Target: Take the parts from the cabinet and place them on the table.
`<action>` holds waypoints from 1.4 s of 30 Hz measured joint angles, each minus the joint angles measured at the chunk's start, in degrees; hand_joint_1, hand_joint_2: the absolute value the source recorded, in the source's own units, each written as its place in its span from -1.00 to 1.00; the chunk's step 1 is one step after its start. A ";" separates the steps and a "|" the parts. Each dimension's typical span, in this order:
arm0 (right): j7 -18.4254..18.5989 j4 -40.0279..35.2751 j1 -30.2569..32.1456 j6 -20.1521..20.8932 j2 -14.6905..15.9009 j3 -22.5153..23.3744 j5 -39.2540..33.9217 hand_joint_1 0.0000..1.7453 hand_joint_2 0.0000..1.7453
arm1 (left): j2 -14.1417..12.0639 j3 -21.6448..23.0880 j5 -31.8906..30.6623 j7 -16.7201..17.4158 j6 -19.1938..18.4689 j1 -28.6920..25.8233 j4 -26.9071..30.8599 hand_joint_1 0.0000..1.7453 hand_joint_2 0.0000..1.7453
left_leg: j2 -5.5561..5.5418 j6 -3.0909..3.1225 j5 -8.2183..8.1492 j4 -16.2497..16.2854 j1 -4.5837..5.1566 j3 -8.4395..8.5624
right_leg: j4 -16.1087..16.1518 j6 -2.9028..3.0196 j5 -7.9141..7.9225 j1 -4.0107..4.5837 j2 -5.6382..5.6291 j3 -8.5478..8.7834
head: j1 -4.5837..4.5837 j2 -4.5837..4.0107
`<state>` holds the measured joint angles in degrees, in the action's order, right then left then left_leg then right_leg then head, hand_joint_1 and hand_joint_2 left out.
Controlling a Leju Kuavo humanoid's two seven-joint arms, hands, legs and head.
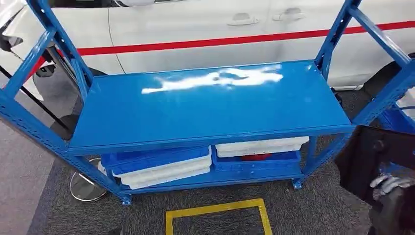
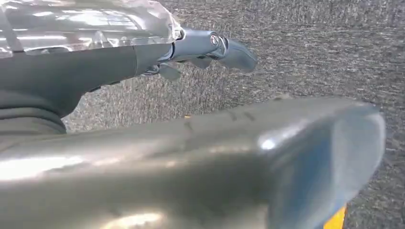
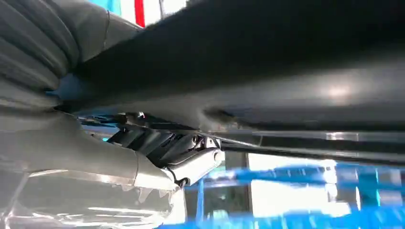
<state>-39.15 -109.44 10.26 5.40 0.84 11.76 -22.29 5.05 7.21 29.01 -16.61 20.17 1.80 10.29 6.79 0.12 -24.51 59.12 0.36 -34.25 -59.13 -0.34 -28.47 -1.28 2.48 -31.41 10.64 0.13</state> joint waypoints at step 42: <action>-0.66 -6.06 7.93 7.12 -10.71 3.89 9.42 1.00 1.00 | -0.48 -4.50 3.30 -0.64 4.57 -0.22 -0.02 -1.00 -1.00 | -11.17 1.94 -5.44 -0.50 0.38 6.00 | -0.45 1.75 2.16 1.19 -6.95 -2.72 | -0.07 0.00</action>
<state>-39.80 -115.49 18.19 12.52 -9.88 15.65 -12.87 4.57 2.71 32.31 -17.25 24.74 1.57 10.27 -4.38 2.06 -29.95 58.62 0.74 -28.26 -59.57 1.41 -26.30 -0.10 -4.46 -34.13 10.58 0.13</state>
